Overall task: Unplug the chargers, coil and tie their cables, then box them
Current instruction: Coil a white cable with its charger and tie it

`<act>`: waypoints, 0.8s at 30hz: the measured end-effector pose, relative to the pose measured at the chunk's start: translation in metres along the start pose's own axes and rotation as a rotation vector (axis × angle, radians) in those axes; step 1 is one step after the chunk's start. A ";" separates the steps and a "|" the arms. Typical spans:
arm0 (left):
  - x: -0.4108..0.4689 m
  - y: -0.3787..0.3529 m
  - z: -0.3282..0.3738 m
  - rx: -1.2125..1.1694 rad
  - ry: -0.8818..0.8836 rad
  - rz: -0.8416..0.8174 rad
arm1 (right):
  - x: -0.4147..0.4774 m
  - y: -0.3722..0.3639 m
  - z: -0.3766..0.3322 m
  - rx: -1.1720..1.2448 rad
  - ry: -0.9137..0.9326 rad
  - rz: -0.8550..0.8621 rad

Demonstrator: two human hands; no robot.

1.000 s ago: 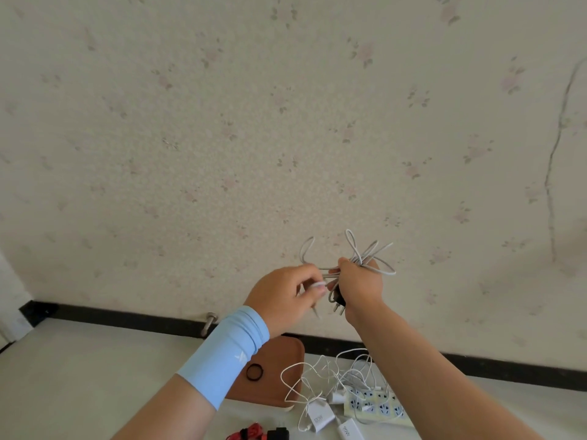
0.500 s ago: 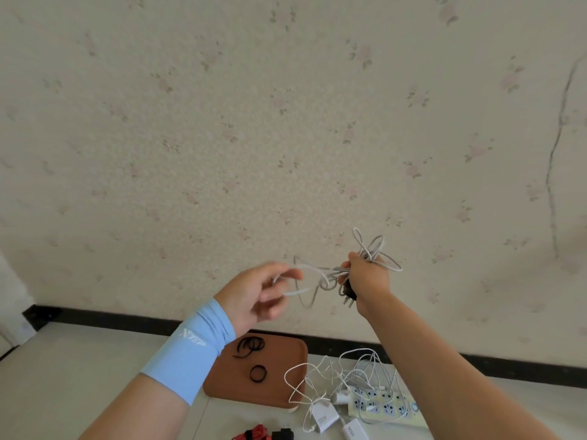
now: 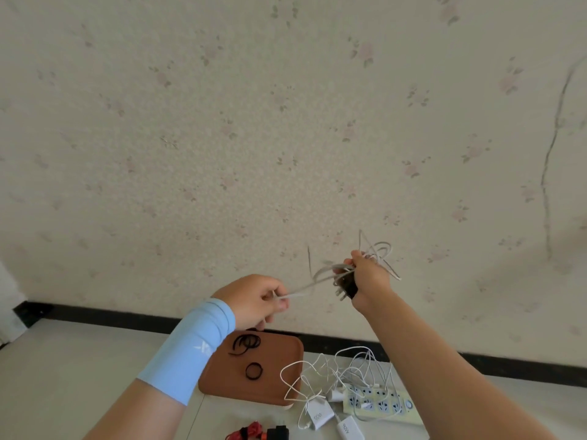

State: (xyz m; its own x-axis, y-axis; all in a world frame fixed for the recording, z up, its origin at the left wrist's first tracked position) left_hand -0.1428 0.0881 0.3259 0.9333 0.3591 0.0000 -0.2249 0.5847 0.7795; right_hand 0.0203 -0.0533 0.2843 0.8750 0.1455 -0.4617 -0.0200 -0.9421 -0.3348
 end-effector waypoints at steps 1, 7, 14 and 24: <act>0.001 0.003 -0.006 -0.045 0.001 0.004 | -0.001 -0.002 -0.002 0.080 -0.067 -0.054; -0.005 -0.024 -0.038 0.028 0.139 -0.336 | -0.015 -0.013 -0.002 0.172 -0.148 -0.198; 0.002 0.049 -0.032 -0.507 0.310 0.673 | -0.029 -0.019 0.003 -0.254 0.169 -0.227; 0.009 -0.010 0.036 -0.163 -0.182 0.438 | -0.038 -0.031 0.010 -0.348 0.191 -0.229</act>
State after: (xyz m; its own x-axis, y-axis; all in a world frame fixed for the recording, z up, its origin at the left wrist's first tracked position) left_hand -0.1221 0.0592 0.3412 0.7721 0.4715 0.4260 -0.6335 0.5190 0.5738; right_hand -0.0175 -0.0268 0.3036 0.9122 0.3342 -0.2372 0.3195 -0.9424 -0.0992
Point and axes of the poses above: each hand's wrist, its own x-axis towards the middle knuckle, its own y-axis out of the back of the hand, z = x × y, the point moved 7 cm from there along x, towards the middle knuckle, and after that the axes turned 9 degrees about z, right-handed, at the moved point
